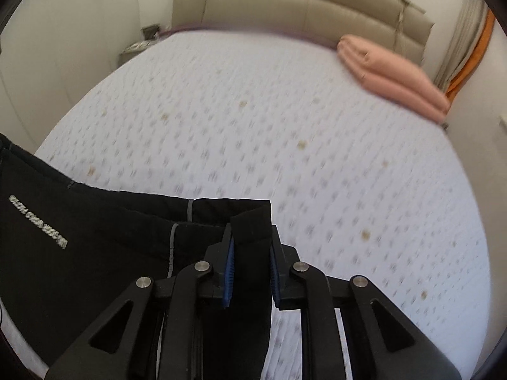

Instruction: Fold large clothes

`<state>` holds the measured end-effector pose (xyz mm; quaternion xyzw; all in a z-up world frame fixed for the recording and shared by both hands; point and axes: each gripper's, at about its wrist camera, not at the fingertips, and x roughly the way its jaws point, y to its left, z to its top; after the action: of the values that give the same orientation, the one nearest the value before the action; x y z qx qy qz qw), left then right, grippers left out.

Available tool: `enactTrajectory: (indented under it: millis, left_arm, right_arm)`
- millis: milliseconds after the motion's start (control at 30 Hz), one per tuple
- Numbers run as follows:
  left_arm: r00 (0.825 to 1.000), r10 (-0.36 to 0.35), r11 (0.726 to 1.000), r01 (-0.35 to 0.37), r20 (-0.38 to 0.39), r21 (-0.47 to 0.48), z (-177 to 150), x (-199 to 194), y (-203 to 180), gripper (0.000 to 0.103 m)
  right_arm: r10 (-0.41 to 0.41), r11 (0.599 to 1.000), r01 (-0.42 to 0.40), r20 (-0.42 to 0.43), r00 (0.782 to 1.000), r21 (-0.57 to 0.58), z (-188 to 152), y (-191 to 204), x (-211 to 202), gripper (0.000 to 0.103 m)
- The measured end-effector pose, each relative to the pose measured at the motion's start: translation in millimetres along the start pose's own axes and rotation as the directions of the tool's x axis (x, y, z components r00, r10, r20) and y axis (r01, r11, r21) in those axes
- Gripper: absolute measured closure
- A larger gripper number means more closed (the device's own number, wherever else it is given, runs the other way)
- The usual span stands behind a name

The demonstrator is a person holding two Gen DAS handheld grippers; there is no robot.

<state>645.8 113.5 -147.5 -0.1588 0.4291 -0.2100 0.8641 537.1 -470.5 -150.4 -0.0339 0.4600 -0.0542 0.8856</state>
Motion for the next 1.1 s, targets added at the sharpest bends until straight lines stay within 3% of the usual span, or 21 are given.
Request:
enactTrajectory:
  millis: [67, 133, 233, 333, 367, 467, 533, 567, 600, 633, 667, 700, 767, 900, 1067, 1100]
  left_arm:
    - [0.998, 0.059, 0.998, -0.059, -0.030, -0.015, 3, 27, 9, 0.092]
    - [0.984, 0.134, 0.989, -0.140, -0.114, -0.041, -5, 64, 25, 0.092]
    - [0.942, 0.219, 0.971, -0.237, -0.254, -0.041, -35, 117, 50, 0.092]
    - [0.911, 0.247, 0.960, -0.276, -0.331, -0.043, -60, 146, 63, 0.092]
    - [0.905, 0.248, 0.959, -0.281, -0.346, -0.047, -67, 152, 66, 0.092]
    - [0.908, 0.262, 0.956, -0.290, -0.326, -0.038, -64, 147, 64, 0.085]
    - [0.901, 0.291, 0.944, -0.324, -0.321, -0.054, -57, 136, 70, 0.062]
    - [0.899, 0.306, 0.937, -0.343, -0.311, -0.070, -53, 127, 74, 0.042]
    - [0.911, 0.300, 0.935, -0.340, -0.285, -0.105, -48, 113, 80, 0.033]
    - [0.926, 0.275, 0.938, -0.317, -0.260, -0.137, -46, 100, 83, 0.032]
    - [0.938, 0.252, 0.940, -0.296, -0.237, -0.172, -44, 85, 88, 0.031]
    - [0.940, 0.261, 0.934, -0.304, -0.221, -0.188, -40, 72, 90, 0.031]
    - [0.934, 0.299, 0.930, -0.331, -0.195, -0.159, -37, 51, 83, 0.031]
    - [0.916, 0.377, 0.924, -0.383, -0.141, -0.014, -40, 18, 37, 0.035]
    - [0.950, 0.288, 0.952, -0.269, -0.121, 0.146, -72, -9, -50, 0.035]
    - [0.964, 0.229, 0.967, -0.209, -0.136, 0.146, -83, -11, -68, 0.035]
  right_arm:
    - [-0.007, 0.999, 0.008, -0.009, 1.000, 0.034, 8, -2, 18, 0.083]
    - [0.021, 0.996, -0.013, -0.085, 0.996, 0.093, 8, -6, 59, 0.083]
    - [0.048, 0.993, -0.023, -0.215, 0.976, 0.117, -11, 0, 118, 0.083]
    - [0.087, 0.987, -0.035, -0.336, 0.938, 0.159, -39, 6, 162, 0.082]
    - [0.084, 0.986, -0.030, -0.334, 0.939, 0.166, -44, 7, 166, 0.082]
    - [0.078, 0.983, -0.017, -0.331, 0.940, 0.183, -41, 5, 165, 0.079]
    - [0.079, 0.982, -0.012, -0.357, 0.931, 0.187, -39, 1, 166, 0.075]
    - [0.089, 0.981, -0.019, -0.361, 0.928, 0.195, -39, -3, 164, 0.074]
    - [0.100, 0.978, -0.024, -0.360, 0.928, 0.209, -38, -9, 158, 0.065]
    - [0.101, 0.975, -0.022, -0.358, 0.928, 0.219, -38, -17, 152, 0.053]
    - [0.097, 0.972, -0.015, -0.348, 0.932, 0.233, -36, -24, 142, 0.049]
    - [0.096, 0.967, -0.013, -0.320, 0.943, 0.254, -35, -32, 126, 0.044]
    - [0.107, 0.959, -0.025, -0.278, 0.955, 0.284, -33, -41, 100, 0.044]
    - [0.133, 0.948, -0.057, -0.228, 0.964, 0.312, -38, -40, 46, 0.043]
    - [0.231, 0.946, -0.170, -0.205, 0.951, 0.278, -53, 15, -6, 0.043]
    - [0.238, 0.953, -0.186, -0.210, 0.948, 0.240, -56, 34, -16, 0.043]
